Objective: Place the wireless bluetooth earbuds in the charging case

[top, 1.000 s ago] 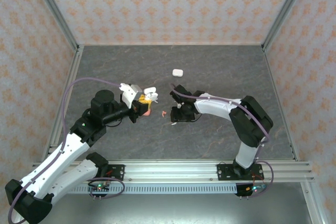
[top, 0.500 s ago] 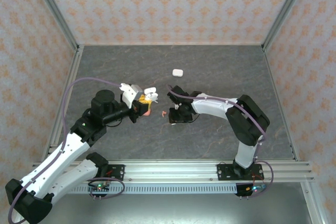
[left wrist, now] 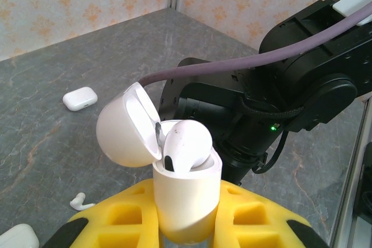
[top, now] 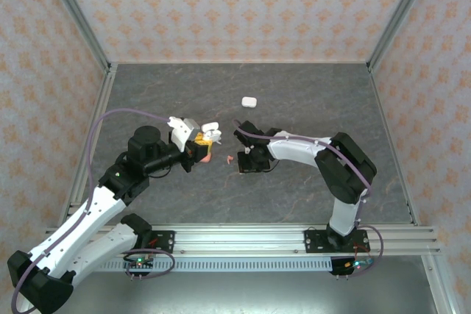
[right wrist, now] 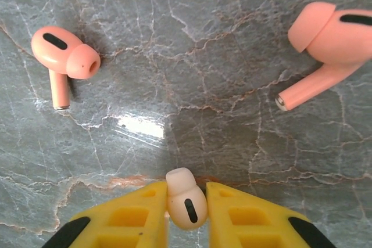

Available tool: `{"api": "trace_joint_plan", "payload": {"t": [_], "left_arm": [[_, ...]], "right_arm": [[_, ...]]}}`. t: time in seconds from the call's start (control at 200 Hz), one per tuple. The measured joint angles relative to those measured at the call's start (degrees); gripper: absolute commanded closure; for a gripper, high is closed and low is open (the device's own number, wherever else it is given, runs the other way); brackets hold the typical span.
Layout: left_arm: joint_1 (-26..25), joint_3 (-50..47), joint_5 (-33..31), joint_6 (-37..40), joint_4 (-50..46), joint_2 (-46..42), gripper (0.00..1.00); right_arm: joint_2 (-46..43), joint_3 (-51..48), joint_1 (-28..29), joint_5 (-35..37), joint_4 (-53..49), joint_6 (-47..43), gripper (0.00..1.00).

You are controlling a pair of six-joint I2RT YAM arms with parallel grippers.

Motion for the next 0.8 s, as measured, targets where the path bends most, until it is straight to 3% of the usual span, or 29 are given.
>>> {"api": "trace_joint_plan", "payload": {"t": [0.3, 0.801], "left_arm": [[0.0, 0.0, 0.0, 0.0, 0.0, 0.0, 1.0], [0.0, -0.2, 7.1, -2.7, 6.8, 6.0, 1.0]], "right_arm": [[-2.8, 0.3, 0.2, 3.9, -1.8, -6.6, 0.83], [-31.0, 6.8, 0.2, 13.9, -10.2, -34.9, 0.83]]}}
